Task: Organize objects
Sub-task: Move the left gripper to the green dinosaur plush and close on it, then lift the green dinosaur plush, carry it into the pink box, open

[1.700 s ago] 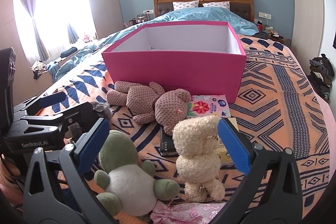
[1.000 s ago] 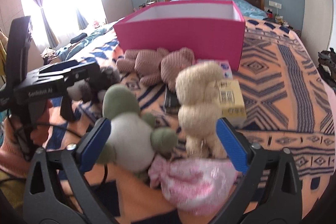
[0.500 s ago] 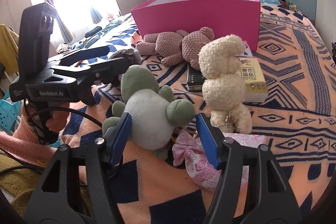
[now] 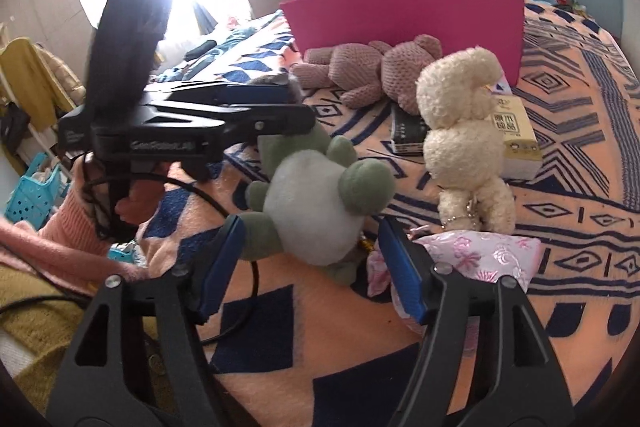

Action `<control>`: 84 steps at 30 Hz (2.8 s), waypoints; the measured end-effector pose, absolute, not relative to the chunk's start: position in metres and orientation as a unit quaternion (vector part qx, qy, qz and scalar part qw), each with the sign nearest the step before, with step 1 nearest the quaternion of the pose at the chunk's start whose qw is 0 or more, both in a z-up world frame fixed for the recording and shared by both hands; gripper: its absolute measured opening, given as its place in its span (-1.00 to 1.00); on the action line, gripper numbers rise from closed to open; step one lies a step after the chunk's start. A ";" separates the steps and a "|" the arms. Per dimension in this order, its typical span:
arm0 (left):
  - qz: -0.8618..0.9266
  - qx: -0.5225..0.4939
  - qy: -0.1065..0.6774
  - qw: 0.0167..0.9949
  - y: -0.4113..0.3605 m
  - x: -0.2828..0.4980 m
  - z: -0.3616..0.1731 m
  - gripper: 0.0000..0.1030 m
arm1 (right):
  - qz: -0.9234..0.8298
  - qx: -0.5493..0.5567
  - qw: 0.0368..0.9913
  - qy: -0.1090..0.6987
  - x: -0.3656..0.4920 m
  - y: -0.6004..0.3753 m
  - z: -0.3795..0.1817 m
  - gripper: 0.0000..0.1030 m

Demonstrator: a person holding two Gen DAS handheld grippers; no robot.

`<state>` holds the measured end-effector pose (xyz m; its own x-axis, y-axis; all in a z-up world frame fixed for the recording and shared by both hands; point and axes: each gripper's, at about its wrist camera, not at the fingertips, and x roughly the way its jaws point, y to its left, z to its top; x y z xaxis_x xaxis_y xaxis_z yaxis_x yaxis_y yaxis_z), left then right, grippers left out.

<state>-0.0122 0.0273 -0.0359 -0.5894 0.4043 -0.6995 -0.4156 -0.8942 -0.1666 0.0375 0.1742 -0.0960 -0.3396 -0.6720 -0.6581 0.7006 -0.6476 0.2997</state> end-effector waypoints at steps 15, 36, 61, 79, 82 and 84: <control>0.875 -0.417 -0.016 0.246 0.016 -0.022 -0.039 0.27 | -0.808 0.394 0.437 0.007 0.030 0.169 -0.105 0.40; 0.876 -0.390 -0.008 0.284 -0.009 0.008 -0.033 0.32 | -0.754 0.420 0.495 -0.098 0.016 0.193 -0.108 0.55; 0.883 -0.352 -0.023 0.309 -0.007 0.012 -0.005 0.26 | -0.784 0.368 0.492 -0.089 -0.028 0.175 -0.048 -0.19; 0.932 -0.302 -0.003 0.200 -0.040 -0.130 0.081 0.26 | -0.767 0.324 0.544 -0.106 -0.184 0.118 0.039 -0.19; 0.929 -0.319 -0.004 0.188 -0.047 -0.154 0.071 0.26 | -0.762 0.343 0.538 -0.110 -0.211 0.106 0.027 -0.19; 0.925 -0.335 -0.007 0.181 -0.051 -0.170 0.062 0.26 | -0.757 0.363 0.531 -0.116 -0.229 0.098 0.013 -0.19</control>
